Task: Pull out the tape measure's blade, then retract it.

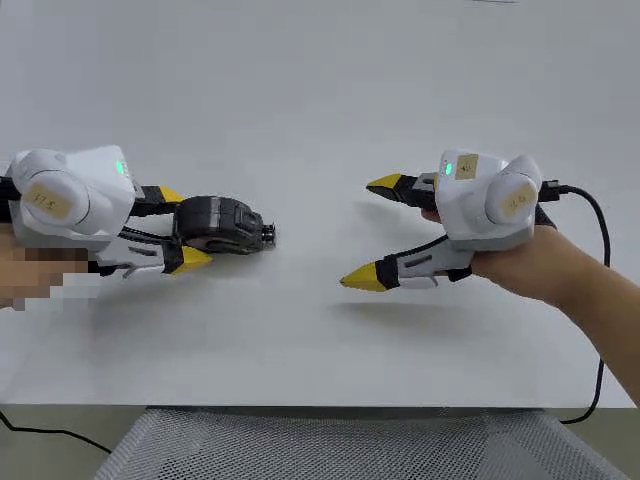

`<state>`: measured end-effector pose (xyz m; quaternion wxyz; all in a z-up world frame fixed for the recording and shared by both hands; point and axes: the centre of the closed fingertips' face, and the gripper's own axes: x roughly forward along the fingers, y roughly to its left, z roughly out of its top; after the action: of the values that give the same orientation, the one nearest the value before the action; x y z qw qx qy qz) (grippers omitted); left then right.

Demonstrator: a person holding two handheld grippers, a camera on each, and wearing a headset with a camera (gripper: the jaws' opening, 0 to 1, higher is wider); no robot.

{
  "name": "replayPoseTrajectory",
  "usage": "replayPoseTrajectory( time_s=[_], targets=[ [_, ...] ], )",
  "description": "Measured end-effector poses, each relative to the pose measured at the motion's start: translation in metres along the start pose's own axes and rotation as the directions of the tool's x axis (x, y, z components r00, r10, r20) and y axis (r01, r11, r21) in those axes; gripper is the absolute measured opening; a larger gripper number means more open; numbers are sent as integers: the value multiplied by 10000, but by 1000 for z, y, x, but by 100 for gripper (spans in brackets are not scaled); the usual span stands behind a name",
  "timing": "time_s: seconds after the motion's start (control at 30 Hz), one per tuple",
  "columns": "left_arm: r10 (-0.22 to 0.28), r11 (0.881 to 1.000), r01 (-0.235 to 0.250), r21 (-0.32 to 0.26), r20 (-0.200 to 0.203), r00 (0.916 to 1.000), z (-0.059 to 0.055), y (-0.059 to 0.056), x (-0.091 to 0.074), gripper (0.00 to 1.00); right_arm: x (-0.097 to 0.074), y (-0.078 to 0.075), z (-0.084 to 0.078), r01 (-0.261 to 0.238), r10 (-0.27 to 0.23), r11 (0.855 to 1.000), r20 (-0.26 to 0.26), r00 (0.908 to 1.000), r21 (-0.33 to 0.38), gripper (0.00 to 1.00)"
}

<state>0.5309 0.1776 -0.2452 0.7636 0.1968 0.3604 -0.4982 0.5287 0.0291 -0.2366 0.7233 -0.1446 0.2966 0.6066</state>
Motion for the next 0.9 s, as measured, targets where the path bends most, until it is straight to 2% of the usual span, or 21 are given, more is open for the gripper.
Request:
replayPoseTrajectory(
  time_s=[0.33,0.7,0.9],
  targets=[
    [-56,9996,60,268,-172,9998,2,-1,4,32,5,2,2,-87,87,10000,43,10000,6,73],
    [-126,9995,135,292,-329,9994,1,-1,5,31,12,4,3,-210,210,9998,64,9998,-58,71],
    [-166,9993,181,340,-440,9989,0,-1,6,30,22,5,13,-355,359,9992,262,9990,-165,67]
  ],
)
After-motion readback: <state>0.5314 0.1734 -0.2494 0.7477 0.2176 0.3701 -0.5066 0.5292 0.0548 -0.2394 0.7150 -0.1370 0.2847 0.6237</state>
